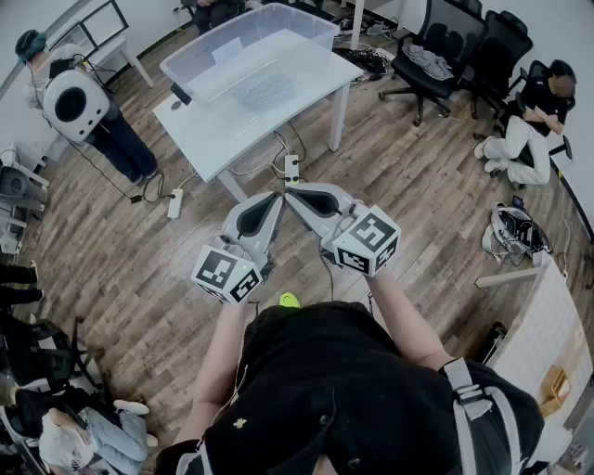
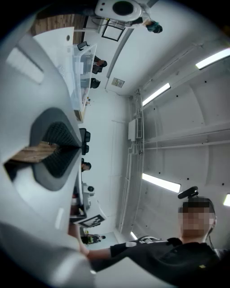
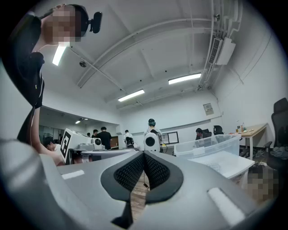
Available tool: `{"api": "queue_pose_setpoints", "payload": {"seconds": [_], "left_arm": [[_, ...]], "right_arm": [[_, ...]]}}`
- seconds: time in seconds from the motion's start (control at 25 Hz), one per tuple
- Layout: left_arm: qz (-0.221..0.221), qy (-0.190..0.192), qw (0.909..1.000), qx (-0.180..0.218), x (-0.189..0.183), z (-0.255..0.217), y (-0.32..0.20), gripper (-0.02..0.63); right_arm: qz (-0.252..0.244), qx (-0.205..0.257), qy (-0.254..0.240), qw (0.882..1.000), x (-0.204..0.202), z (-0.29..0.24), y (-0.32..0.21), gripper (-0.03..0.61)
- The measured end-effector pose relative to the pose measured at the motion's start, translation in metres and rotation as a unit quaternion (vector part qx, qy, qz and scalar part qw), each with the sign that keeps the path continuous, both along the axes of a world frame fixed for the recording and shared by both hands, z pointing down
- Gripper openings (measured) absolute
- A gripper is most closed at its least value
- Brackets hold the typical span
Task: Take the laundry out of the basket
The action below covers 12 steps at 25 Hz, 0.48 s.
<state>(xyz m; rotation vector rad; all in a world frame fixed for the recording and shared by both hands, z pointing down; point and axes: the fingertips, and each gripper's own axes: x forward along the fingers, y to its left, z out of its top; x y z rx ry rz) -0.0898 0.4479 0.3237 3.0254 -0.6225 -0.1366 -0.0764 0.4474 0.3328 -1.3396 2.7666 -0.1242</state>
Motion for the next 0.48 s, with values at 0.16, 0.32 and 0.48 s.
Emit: {"api": "queue_pose_setpoints", "payload": {"seconds": [0.16, 0.32, 0.48], "left_arm": [[0.000, 0.005, 1.0000, -0.002, -0.004, 0.000, -0.005, 0.006], [0.002, 0.008, 1.0000, -0.002, -0.006, 0.001, -0.009, 0.006], [0.005, 0.010, 0.9999, -0.005, -0.009, 0.004, -0.013, 0.006]], "right_arm": [[-0.001, 0.000, 0.003, 1.000, -0.004, -0.001, -0.005, 0.000], [-0.001, 0.000, 0.007, 1.000, -0.005, 0.000, -0.010, 0.000], [0.004, -0.005, 0.000, 1.000, -0.008, 0.002, -0.015, 0.000]]}}
